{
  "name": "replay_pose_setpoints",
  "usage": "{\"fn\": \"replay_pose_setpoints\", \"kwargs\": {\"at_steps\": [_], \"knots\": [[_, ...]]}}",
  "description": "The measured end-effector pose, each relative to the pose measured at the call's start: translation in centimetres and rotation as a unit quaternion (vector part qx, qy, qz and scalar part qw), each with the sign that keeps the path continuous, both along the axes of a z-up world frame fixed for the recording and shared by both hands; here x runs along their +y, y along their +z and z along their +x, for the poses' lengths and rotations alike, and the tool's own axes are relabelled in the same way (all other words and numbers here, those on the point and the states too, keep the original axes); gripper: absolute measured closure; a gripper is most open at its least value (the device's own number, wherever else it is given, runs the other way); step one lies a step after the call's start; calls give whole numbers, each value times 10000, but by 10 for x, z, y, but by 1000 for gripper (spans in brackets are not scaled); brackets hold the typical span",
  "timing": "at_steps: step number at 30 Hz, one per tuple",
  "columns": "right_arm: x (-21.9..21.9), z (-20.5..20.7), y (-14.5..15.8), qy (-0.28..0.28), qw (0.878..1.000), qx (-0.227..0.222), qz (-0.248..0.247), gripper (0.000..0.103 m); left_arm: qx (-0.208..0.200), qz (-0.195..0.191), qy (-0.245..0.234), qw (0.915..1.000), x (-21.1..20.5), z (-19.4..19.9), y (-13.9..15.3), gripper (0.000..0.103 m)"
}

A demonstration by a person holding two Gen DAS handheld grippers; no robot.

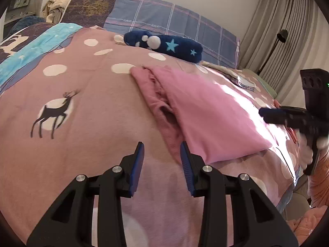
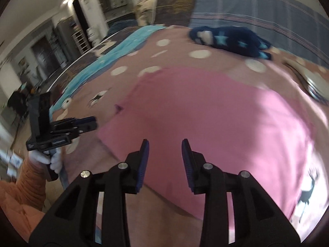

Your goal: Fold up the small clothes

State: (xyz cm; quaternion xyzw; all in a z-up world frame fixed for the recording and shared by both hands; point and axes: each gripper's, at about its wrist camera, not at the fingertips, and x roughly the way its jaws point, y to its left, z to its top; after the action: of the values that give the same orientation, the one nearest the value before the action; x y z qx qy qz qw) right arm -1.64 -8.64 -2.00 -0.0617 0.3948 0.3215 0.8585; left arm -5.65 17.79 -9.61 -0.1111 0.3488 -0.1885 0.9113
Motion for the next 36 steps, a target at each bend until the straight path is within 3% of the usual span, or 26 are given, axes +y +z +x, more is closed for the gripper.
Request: {"fn": "replay_pose_setpoints", "kwargs": {"at_steps": [3, 10, 13, 15, 16, 17, 21, 24, 27, 29, 32, 36], "knots": [[55, -27, -7, 644, 9943, -516, -675, 65, -58, -92, 239, 9997, 21, -4, 0, 66], [148, -69, -52, 1441, 9477, -1901, -2121, 61, -239, -313, 725, 9966, 59, -13, 2, 66], [170, -70, -77, 1453, 9141, -2494, -2848, 61, -239, -410, 804, 9956, 69, -17, -2, 66], [184, -70, -95, 1325, 8774, -3117, -3398, 63, -225, -456, 848, 9951, 74, -18, -4, 66], [190, -69, -103, 1312, 8612, -3315, -3622, 90, -218, -473, 855, 9950, 77, -17, -5, 66], [191, -68, -107, 1340, 8590, -3313, -3665, 99, -213, -495, 861, 9948, 78, -18, -5, 66], [192, -67, -86, 1294, 9052, -2886, -2839, 98, -208, -577, 810, 9948, 81, -13, -5, 66], [181, -46, -81, 1501, 9441, -1895, -2242, 91, -179, -634, 714, 9953, 78, -9, -6, 66], [167, -36, -62, 1547, 9625, -1430, -1712, 85, -184, -689, 532, 9960, 71, -5, -5, 66], [152, -18, -41, 1229, 9760, -1200, -1335, 84, -197, -788, 337, 9961, 63, -1, -2, 66], [130, 35, -13, 548, 9888, -886, -1069, 78, -136, -1010, -128, 9947, 44, 17, -1, 66], [125, 120, -5, 127, 9962, -204, -837, 78, 173, -981, -455, 9940, 18, 45, -5, 66]]}}
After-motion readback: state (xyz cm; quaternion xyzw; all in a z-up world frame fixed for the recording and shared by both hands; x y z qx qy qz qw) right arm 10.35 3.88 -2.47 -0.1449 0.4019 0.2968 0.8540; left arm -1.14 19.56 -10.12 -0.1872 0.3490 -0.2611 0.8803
